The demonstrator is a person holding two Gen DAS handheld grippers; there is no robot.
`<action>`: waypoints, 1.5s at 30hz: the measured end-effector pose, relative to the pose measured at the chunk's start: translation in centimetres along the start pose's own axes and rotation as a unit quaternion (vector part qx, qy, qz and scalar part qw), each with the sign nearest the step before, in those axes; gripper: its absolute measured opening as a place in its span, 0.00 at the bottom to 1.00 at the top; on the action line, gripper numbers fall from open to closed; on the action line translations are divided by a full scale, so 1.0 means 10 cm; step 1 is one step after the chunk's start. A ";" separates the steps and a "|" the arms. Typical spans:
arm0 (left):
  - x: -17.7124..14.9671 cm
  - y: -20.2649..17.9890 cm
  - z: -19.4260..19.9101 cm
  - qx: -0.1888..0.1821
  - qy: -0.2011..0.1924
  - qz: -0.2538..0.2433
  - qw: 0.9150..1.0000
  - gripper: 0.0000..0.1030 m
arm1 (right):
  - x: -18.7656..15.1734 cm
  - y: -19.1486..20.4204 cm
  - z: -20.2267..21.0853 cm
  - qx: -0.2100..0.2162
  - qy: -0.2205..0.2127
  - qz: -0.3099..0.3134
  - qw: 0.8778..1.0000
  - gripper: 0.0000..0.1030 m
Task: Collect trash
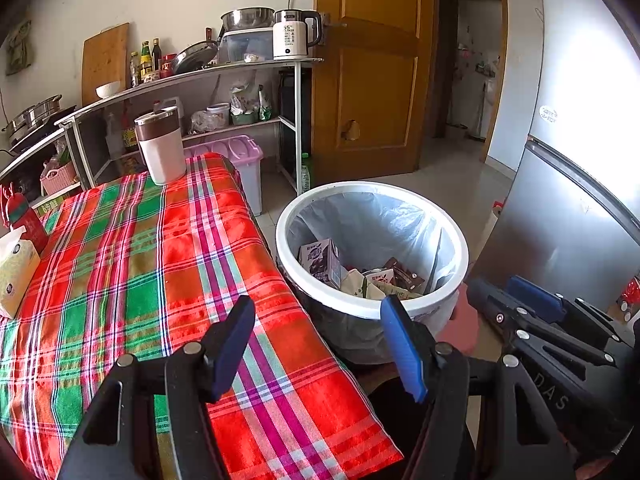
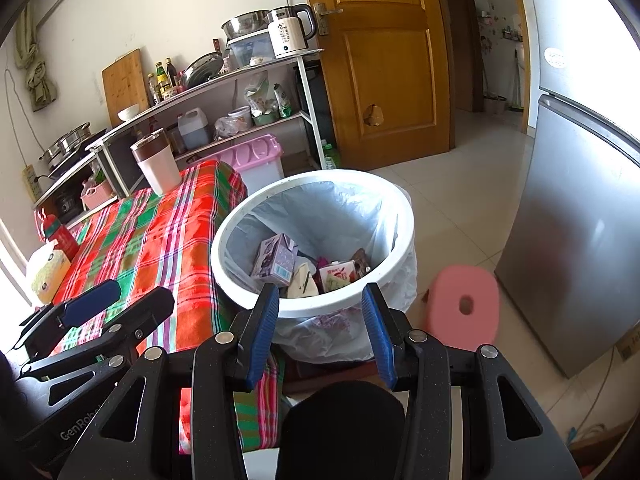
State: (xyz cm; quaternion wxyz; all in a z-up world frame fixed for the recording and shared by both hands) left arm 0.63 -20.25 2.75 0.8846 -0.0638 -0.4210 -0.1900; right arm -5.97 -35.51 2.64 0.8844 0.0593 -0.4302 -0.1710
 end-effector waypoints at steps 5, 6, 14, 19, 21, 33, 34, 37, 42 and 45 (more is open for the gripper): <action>0.01 0.00 -0.01 0.001 0.000 0.000 1.000 0.65 | 0.00 0.00 0.00 -0.001 0.000 0.000 1.000 0.43; 0.01 -0.01 0.00 0.001 0.000 0.000 1.000 0.65 | 0.00 0.00 0.00 0.000 0.000 0.000 1.000 0.43; 0.00 0.00 -0.01 0.002 0.002 -0.001 1.000 0.65 | -0.01 0.01 0.00 0.000 0.003 0.000 1.000 0.43; 0.00 0.00 -0.01 0.003 0.002 -0.001 1.000 0.65 | -0.02 0.01 0.00 0.001 0.004 0.000 1.000 0.43; 0.00 0.00 -0.01 0.003 0.002 -0.001 1.000 0.65 | -0.02 0.01 0.00 0.001 0.004 0.000 1.000 0.43; 0.00 0.00 0.00 0.004 0.002 -0.001 1.000 0.65 | -0.02 0.00 0.00 0.001 0.004 -0.001 1.000 0.43; 0.00 0.00 0.00 0.004 0.002 -0.001 1.000 0.65 | -0.02 0.00 0.00 0.001 0.004 -0.001 1.000 0.43; 0.00 0.00 0.01 0.005 0.001 0.000 1.000 0.65 | -0.02 0.00 0.00 0.001 0.004 -0.001 1.000 0.43; 0.01 0.01 0.02 0.003 0.001 0.001 1.000 0.65 | -0.02 0.00 -0.01 0.002 0.004 -0.001 1.000 0.43; 0.01 0.00 0.02 0.001 0.001 -0.001 1.000 0.65 | -0.02 0.01 0.00 0.002 0.004 0.000 1.000 0.43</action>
Point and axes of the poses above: each gripper's, at about its wrist camera, not at the fingertips, and z roughly against the way its jaws point, y to its left, x to its top, the point moved 1 cm from there along -z, roughly the way its jaws point, and after that the axes turned 7 degrees about x, right-handed, at the moved point
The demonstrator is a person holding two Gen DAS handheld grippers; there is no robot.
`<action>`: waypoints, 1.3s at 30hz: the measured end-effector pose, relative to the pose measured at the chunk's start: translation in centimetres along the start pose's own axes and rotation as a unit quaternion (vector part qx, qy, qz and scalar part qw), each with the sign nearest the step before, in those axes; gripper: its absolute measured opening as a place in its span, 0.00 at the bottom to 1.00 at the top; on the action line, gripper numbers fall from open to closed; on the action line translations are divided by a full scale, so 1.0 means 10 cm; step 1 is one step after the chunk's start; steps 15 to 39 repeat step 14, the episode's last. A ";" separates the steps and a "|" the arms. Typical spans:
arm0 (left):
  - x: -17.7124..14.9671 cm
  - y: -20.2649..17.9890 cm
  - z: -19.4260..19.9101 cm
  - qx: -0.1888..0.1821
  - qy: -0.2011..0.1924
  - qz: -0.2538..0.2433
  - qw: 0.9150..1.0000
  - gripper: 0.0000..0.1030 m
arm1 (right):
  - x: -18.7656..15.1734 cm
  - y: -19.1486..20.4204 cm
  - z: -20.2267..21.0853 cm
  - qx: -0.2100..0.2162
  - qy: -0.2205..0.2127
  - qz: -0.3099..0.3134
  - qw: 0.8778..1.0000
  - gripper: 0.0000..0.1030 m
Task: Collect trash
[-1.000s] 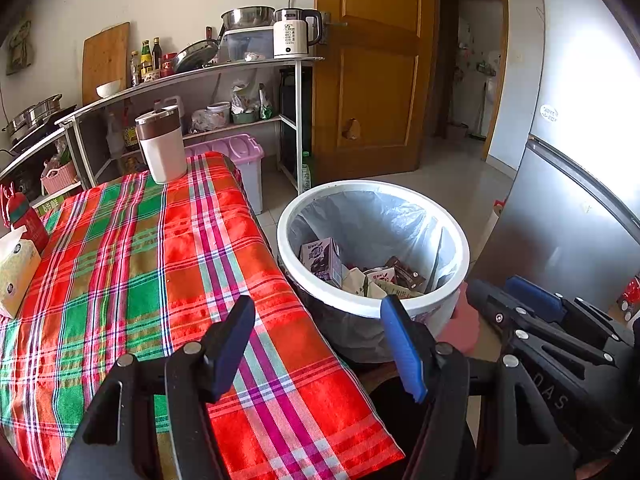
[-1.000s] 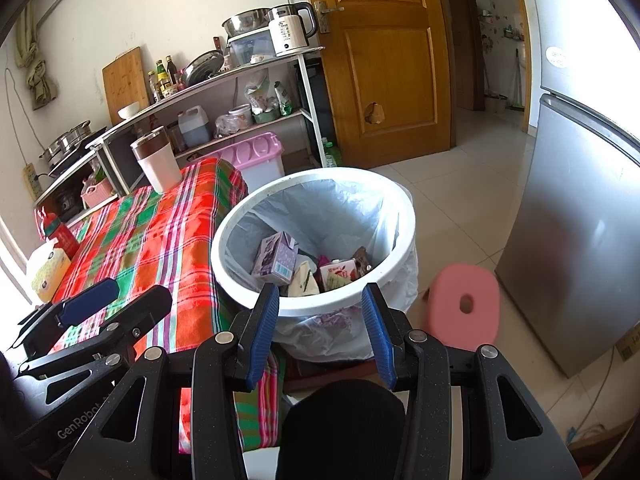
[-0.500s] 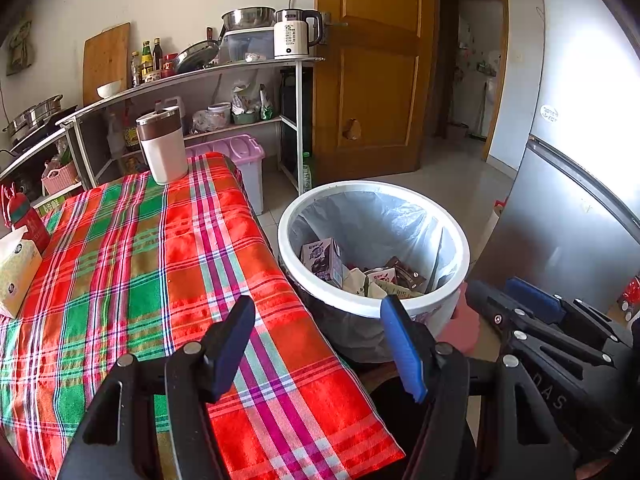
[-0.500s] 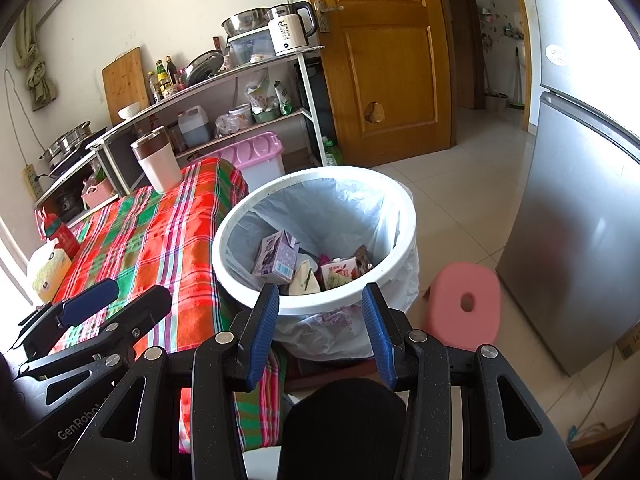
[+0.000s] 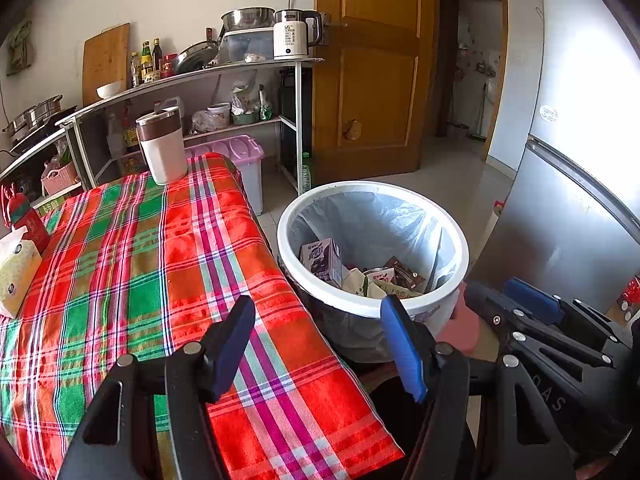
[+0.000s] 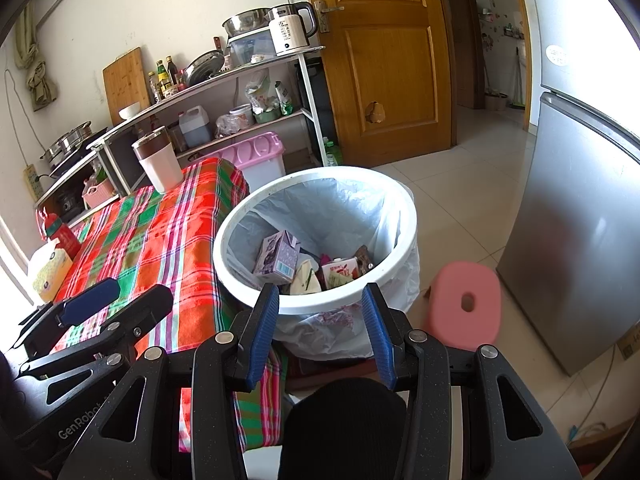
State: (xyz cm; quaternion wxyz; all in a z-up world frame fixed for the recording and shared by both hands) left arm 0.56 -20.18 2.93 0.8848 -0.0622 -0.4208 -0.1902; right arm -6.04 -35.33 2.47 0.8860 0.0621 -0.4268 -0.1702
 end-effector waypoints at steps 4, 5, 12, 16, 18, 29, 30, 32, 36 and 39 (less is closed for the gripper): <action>0.00 0.00 0.00 -0.002 0.001 0.000 1.000 0.65 | 0.00 0.00 0.00 0.000 0.000 0.000 1.000 0.43; 0.00 0.00 0.00 -0.002 0.001 0.000 1.000 0.65 | -0.01 0.01 0.00 0.000 0.000 0.000 1.000 0.43; 0.00 0.00 0.00 -0.003 0.001 0.000 1.000 0.65 | 0.00 0.00 0.00 0.000 0.000 0.000 1.000 0.43; 0.00 0.00 0.01 -0.005 0.001 0.001 1.000 0.65 | 0.00 0.00 0.00 0.000 0.000 0.000 1.000 0.43; 0.00 0.00 0.01 -0.005 0.001 0.001 1.000 0.65 | 0.00 0.00 0.00 0.000 0.000 0.000 1.000 0.43; 0.00 0.00 0.01 -0.005 0.001 0.001 1.000 0.65 | 0.00 0.00 0.00 0.000 0.000 0.000 1.000 0.43; 0.00 0.00 0.01 -0.005 0.001 0.001 1.000 0.65 | 0.00 0.00 0.00 0.000 0.000 0.000 1.000 0.43; 0.00 0.00 0.01 -0.005 0.001 0.001 1.000 0.65 | 0.00 0.00 0.00 0.000 0.000 0.000 1.000 0.43; 0.00 0.00 0.01 -0.005 0.001 0.001 1.000 0.65 | 0.00 0.00 0.00 0.000 0.000 0.000 1.000 0.43; 0.00 0.00 0.01 -0.005 0.001 0.001 1.000 0.65 | 0.00 0.00 0.00 0.000 0.000 0.000 1.000 0.43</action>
Point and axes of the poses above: each gripper's, at about its wrist camera, not at the fingertips, and z roughly against the way its jaws point, y to its left, x to its top, the point moved 1 cm from there along -z, roughly the way its jaws point, and after that the axes turned 7 degrees about x, right-handed, at the moved point
